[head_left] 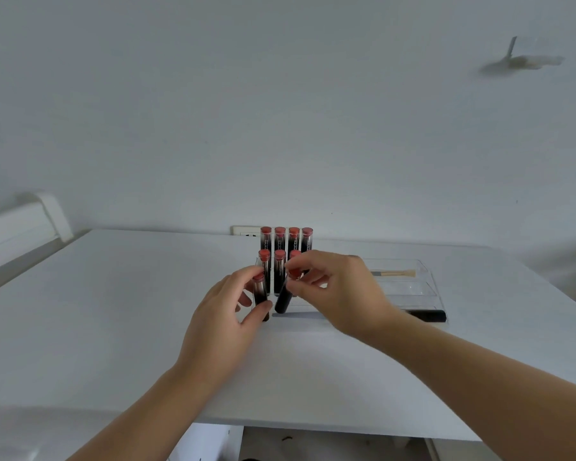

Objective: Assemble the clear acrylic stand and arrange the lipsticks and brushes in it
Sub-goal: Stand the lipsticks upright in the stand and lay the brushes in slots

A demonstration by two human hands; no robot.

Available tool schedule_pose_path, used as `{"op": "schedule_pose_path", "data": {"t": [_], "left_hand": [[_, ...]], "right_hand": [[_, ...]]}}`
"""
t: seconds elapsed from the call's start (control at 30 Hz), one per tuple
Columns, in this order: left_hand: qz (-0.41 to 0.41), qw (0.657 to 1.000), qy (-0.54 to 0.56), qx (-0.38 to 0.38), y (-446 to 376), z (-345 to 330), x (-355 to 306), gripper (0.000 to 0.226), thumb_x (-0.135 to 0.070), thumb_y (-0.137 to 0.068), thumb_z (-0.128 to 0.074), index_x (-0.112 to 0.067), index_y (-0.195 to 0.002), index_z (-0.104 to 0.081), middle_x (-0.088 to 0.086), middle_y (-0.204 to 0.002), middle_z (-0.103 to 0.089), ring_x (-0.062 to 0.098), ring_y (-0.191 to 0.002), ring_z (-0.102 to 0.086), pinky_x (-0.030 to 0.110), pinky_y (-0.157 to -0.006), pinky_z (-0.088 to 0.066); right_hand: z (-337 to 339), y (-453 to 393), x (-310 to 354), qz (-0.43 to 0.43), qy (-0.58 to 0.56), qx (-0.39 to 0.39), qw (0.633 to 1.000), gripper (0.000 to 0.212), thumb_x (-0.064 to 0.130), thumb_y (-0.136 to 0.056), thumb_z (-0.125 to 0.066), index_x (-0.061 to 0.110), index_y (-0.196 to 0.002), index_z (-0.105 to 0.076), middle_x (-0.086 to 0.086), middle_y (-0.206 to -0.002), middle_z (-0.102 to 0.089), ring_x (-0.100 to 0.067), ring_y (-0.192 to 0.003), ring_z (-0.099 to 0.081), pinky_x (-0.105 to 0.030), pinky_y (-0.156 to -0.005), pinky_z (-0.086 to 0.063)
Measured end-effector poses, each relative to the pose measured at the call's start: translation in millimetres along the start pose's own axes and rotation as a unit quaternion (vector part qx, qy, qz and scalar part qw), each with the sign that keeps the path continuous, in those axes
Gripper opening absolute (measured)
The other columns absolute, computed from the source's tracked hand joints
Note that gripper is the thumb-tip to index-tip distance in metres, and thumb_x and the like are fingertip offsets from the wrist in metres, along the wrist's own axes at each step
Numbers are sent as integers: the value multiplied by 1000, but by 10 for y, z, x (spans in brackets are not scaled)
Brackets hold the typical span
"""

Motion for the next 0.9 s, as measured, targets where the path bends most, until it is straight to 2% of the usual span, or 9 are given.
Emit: {"op": "schedule_pose_path", "data": {"t": [0.1,0.23,0.43,0.63,0.77,0.83,0.9], "left_hand": [[-4,1000,5,4,0,-6,-14,49,-22,-86,-78,-36,-129,-57,-27,-98,-59,2,-92,-57,9,-70,-41],[-10,1000,-4,22,2,-48,-26,52,-25,-88,-76,-33,-135,-57,-21,-102,-63,2,-89,-58,13,-75,-45],[-8,1000,-4,26,-8,-53,-30,53,-25,-88,-77,-32,-136,-57,-19,-103,-64,1,-89,-58,13,-76,-44],[-6,1000,-12,21,-2,-35,-48,53,-27,-87,-76,-33,-136,-57,-21,-101,-61,-3,-92,-56,8,-73,-39],[-3,1000,-19,10,-7,-8,-86,53,-25,-87,-77,-32,-135,-57,-28,-97,-55,-7,-93,-54,7,-72,-37],[-11,1000,-26,9,-22,-1,-131,52,-22,-85,-79,-29,-133,-59,-34,-95,-49,-9,-91,-53,7,-72,-36],[-29,999,-40,12,-40,-5,-184,51,-20,-84,-80,-26,-130,-61,-30,-93,-51,-4,-84,-54,8,-72,-36]], "right_hand": [[-87,25,12,10,14,-15,1000,16,20,-87,-75,26,-102,-76,14,-85,-75,3,-80,-69,-14,-74,-54],[-181,52,-26,2,25,-6,1000,16,23,-89,-73,30,-103,-75,14,-88,-74,4,-82,-67,-13,-73,-53],[-172,25,-4,15,47,-12,999,18,20,-89,-73,24,-107,-76,11,-89,-71,-5,-81,-65,-17,-73,-52],[-54,46,-46,10,59,-32,998,17,14,-89,-71,21,-103,-77,17,-82,-65,-4,-78,-64,-21,-70,-53],[39,78,-32,25,86,-39,995,17,12,-88,-71,20,-102,-76,10,-85,-72,-4,-82,-63,-15,-71,-50],[78,104,-17,33,87,-39,995,16,12,-88,-71,20,-100,-76,10,-84,-71,-3,-82,-63,-14,-71,-49],[104,125,-30,31,87,-36,995,15,13,-88,-71,21,-99,-76,11,-85,-71,-2,-82,-64,-17,-72,-50]]}}
Point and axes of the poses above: each hand's wrist, its own y-axis away from the middle knuckle, its own z-axis out of the back of the hand, x = y × z, the point moved 9 cm from there along -y, towards the middle knuckle
